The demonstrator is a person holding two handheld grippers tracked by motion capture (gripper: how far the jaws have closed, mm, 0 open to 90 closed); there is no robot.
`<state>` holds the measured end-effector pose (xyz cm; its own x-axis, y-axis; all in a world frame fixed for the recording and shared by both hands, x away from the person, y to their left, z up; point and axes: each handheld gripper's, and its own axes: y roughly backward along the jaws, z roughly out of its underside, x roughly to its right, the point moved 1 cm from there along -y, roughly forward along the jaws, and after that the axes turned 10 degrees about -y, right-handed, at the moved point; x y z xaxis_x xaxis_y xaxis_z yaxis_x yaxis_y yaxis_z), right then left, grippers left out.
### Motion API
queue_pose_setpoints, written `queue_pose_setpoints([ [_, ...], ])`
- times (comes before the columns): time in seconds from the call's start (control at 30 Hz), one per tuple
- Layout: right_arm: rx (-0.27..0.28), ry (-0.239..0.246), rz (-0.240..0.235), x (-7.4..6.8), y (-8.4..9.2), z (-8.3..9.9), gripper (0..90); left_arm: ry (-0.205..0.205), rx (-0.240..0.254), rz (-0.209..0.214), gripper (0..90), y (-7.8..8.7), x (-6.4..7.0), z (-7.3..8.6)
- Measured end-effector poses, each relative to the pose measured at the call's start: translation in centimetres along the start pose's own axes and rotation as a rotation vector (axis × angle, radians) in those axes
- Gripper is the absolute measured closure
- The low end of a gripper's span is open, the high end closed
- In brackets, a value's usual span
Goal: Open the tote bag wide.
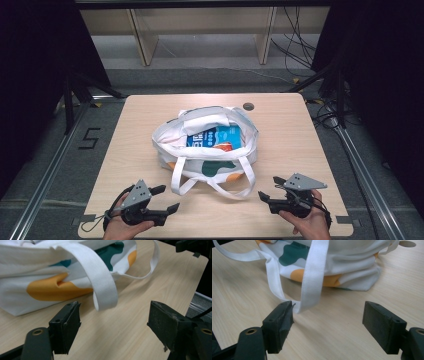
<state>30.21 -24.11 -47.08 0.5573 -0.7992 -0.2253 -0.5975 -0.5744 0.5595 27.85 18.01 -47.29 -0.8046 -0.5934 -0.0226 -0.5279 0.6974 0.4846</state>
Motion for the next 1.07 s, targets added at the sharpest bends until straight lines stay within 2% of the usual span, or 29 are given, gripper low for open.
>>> queue_pose_setpoints([
  [0.03,0.001,0.009,-0.009,0.0,0.0,0.1,24.7,0.004,-0.005,-0.001,24.7,0.0,0.2,0.2],
  [0.1,-0.005,0.012,-0.004,-0.1,0.1,0.4,24.2,-0.026,-0.01,0.004,24.7,0.0,0.2,0.5],
  [0.13,-0.002,0.008,-0.002,-0.2,0.0,0.6,23.7,-0.003,-0.013,0.0,24.6,0.0,0.4,0.7],
  [0.17,-0.003,0.024,-0.007,-0.1,0.0,0.8,23.4,-0.011,-0.007,-0.002,24.6,0.0,0.4,0.8],
  [0.2,-0.014,0.002,-0.004,-0.3,0.1,1.0,23.1,-0.019,-0.009,0.0,24.5,0.0,0.4,1.0],
  [0.23,-0.017,0.036,-0.014,0.0,0.1,1.2,23.1,0.001,-0.016,-0.005,24.5,0.1,0.5,1.2],
  [0.27,-0.02,0.023,-0.028,-0.1,0.0,1.4,23.1,-0.027,-0.022,-0.004,24.5,0.1,0.2,1.4],
  [0.3,-0.024,0.023,-0.022,-0.2,0.1,1.7,23.1,0.002,-0.024,-0.006,24.4,0.1,0.4,1.5],
  [0.33,-0.039,0.007,-0.029,-0.5,0.1,2.0,23.2,0.004,-0.022,-0.008,24.4,0.1,0.5,1.7],
  [0.37,-0.04,0.03,-0.028,-0.3,0.1,2.1,23.6,-0.004,-0.029,-0.008,24.4,0.1,0.4,1.8],
  [0.4,-0.051,0.038,-0.015,-0.4,0.2,2.5,23.5,0.007,-0.032,-0.008,24.3,0.1,0.5,1.9],
  [0.47,-0.046,0.038,-0.018,-0.4,0.3,2.6,23.2,0.012,-0.029,-0.003,24.4,0.0,0.6,2.1],
  [0.5,-0.046,0.03,-0.031,-0.5,0.3,2.7,23.3,-0.011,-0.044,-0.006,24.3,0.1,0.4,2.1],
  [0.53,-0.048,0.039,-0.028,-0.4,0.4,2.9,23.3,-0.004,-0.026,0.001,24.2,0.0,0.4,2.1],
  [0.57,-0.048,0.039,-0.028,-0.4,0.4,2.9,23.3,-0.009,-0.034,-0.004,24.2,0.1,0.3,2.2],
  [0.6,-0.059,0.026,-0.027,-0.6,0.5,3.0,23.4,0.027,-0.031,-0.006,24.1,0.0,0.5,2.3],
  [0.63,-0.062,0.004,-0.023,-0.7,0.5,3.1,23.4,0.031,-0.034,-0.01,24.1,0.0,0.5,2.3],
  [0.67,-0.064,0.04,-0.044,-0.3,0.4,3.1,23.4,0.021,-0.036,-0.002,24.1,-0.1,0.4,2.4],
  [0.7,-0.068,0.039,-0.042,-0.3,0.4,3.2,23.5,0.019,-0.036,-0.002,24.1,-0.1,0.5,2.4],
  [0.73,-0.056,0.017,-0.02,-0.5,0.5,3.3,23.5,0.023,-0.027,-0.006,24.1,-0.1,0.5,2.4],
  [0.77,-0.06,0.003,-0.017,-0.6,0.5,3.3,23.5,0.026,-0.035,-0.002,24.1,-0.1,0.5,2.4],
  [0.8,-0.064,0.037,-0.044,-0.2,0.4,3.3,23.5,0.021,-0.032,-0.004,24.0,-0.1,0.4,2.4],
  [0.87,-0.065,0.035,-0.035,-0.3,0.4,3.3,23.5,0.0,-0.035,-0.003,24.0,0.0,0.2,2.4],
  [1.07,-0.061,0.028,-0.024,-0.2,0.4,3.3,23.6,0.004,-0.038,-0.003,24.0,-0.1,0.2,2.4],
])
